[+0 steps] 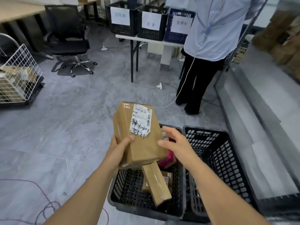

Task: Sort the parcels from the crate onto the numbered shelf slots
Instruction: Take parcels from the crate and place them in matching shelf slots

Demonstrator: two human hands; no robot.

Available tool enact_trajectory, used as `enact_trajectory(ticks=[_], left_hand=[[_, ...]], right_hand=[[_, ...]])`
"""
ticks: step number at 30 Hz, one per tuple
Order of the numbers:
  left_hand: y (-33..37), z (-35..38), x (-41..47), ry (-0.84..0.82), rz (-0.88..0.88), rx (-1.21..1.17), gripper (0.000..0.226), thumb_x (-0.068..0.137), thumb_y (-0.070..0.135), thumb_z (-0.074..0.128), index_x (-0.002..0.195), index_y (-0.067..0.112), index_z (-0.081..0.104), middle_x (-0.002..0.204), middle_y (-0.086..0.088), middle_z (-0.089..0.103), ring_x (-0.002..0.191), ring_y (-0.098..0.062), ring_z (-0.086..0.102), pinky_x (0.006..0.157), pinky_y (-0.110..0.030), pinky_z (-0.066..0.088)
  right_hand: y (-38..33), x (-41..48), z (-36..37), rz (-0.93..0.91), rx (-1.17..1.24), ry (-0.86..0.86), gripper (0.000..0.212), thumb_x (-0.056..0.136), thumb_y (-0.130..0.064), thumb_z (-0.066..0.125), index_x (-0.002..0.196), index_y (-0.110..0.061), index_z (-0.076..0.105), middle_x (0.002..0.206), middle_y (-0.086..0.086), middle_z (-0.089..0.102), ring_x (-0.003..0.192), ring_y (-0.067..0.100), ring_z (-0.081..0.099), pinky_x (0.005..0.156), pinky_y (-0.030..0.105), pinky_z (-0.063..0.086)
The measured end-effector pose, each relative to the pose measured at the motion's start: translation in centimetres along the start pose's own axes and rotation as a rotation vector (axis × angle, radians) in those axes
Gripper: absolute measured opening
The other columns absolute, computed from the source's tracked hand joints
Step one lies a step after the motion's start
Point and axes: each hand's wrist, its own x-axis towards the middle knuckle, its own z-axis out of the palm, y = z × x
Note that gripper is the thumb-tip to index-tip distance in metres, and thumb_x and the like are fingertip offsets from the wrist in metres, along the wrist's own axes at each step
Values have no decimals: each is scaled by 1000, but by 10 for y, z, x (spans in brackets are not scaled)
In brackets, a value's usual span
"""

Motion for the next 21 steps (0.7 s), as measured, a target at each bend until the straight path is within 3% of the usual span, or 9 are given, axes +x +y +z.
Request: enact_trajectory(ticks=[2, 4, 7, 9, 12, 16, 18, 21], left_hand=[[3, -3, -4, -74, 31, -8, 60, 76, 52, 66, 127, 27, 45, 117, 0, 62, 98, -18, 63, 58, -29, 51], [5, -5, -8, -152, 53, -9, 70, 68, 56, 63, 130, 28, 46, 123, 0, 62, 105, -19, 61, 69, -34, 52], [9, -2, -16, -285, 108, -75, 75, 61, 55, 63, 130, 28, 51, 124, -3, 64, 112, -23, 61, 84, -42, 53], [12, 1, -18, -363, 138, -106, 82, 58, 54, 63, 131, 20, 52, 124, -7, 65, 113, -26, 60, 84, -40, 54], [18, 6, -21, -461, 149, -103, 81, 57, 53, 64, 130, 18, 53, 123, -9, 65, 107, -25, 63, 80, -40, 56], [25, 21, -18, -543, 112, -10, 79, 60, 58, 67, 132, 27, 53, 129, -10, 60, 114, -30, 58, 92, -54, 49], [26, 32, -21, -619, 119, 63, 83, 61, 61, 71, 135, 34, 47, 131, -5, 59, 116, -27, 58, 87, -49, 53], [25, 54, -27, -673, 156, 134, 85, 56, 55, 77, 133, 38, 47, 123, 7, 65, 115, -18, 60, 99, -44, 47]], right_hand=[[2, -6, -11, 96, 83, -61, 87, 66, -41, 76, 143, -34, 37, 141, -13, 38, 133, 9, 37, 108, 35, 35], [5, -13, -17, 166, 206, -134, 106, 57, -44, 78, 149, -32, 26, 146, -8, 38, 131, 13, 43, 109, 39, 37], [6, -25, -18, 195, 296, -238, 99, 54, -41, 78, 143, -34, 34, 133, -4, 57, 112, 15, 61, 90, 34, 50], [6, -33, -18, 200, 319, -260, 92, 53, -38, 76, 137, -34, 39, 125, -5, 62, 104, 13, 65, 79, 28, 51], [9, -43, -22, 168, 361, -182, 93, 54, -33, 78, 138, -28, 38, 123, 2, 64, 105, 19, 65, 84, 35, 53], [9, -60, -35, 83, 351, 2, 99, 52, -32, 79, 141, -27, 37, 120, 9, 66, 103, 22, 67, 82, 35, 53], [7, -71, -44, 41, 371, 90, 102, 51, -31, 80, 143, -29, 36, 123, 12, 63, 103, 22, 67, 79, 32, 53], [1, -90, -61, -12, 355, 166, 102, 52, -32, 81, 142, -33, 35, 125, 12, 61, 106, 20, 66, 80, 30, 54]])
